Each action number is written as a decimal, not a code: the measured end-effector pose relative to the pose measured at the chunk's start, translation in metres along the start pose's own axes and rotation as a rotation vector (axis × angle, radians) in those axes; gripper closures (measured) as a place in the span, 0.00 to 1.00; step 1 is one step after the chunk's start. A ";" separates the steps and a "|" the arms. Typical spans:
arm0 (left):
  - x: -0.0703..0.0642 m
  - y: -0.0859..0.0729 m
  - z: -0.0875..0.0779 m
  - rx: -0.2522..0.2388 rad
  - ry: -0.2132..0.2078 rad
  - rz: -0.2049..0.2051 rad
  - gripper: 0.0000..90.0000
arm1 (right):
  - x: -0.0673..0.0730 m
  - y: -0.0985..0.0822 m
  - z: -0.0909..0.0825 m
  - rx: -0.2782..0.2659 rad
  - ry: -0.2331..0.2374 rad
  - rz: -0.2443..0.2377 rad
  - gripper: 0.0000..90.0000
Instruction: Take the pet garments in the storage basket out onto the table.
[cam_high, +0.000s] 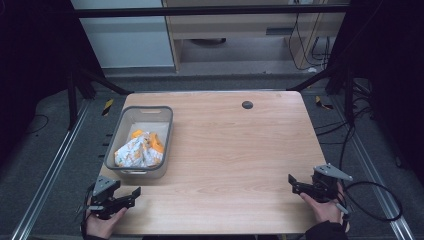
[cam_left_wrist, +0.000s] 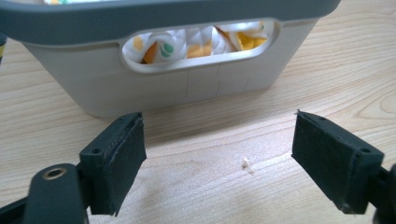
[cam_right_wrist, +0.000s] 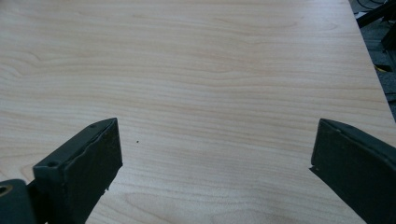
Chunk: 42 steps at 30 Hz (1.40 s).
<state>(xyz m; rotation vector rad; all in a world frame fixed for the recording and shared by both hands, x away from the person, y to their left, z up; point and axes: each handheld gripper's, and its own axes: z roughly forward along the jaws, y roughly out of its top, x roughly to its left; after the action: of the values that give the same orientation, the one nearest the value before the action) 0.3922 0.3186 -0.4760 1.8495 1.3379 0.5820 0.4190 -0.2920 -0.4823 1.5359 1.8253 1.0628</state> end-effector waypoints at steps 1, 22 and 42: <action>-0.001 0.000 -0.002 0.002 -0.006 -0.007 0.19 | 0.000 0.001 -0.001 -0.003 -0.001 0.008 0.02; -0.002 0.020 -0.034 -0.138 0.000 -0.062 0.25 | 0.012 -0.003 -0.001 -0.004 0.031 -0.062 0.12; -0.002 0.059 -0.052 -0.207 -0.016 -0.027 0.26 | 0.013 -0.005 0.000 -0.024 0.031 -0.089 0.12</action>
<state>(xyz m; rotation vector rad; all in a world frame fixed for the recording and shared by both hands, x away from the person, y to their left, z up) 0.3879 0.3242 -0.3977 1.6629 1.2413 0.6636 0.4139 -0.2796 -0.4852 1.4179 1.8764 1.0690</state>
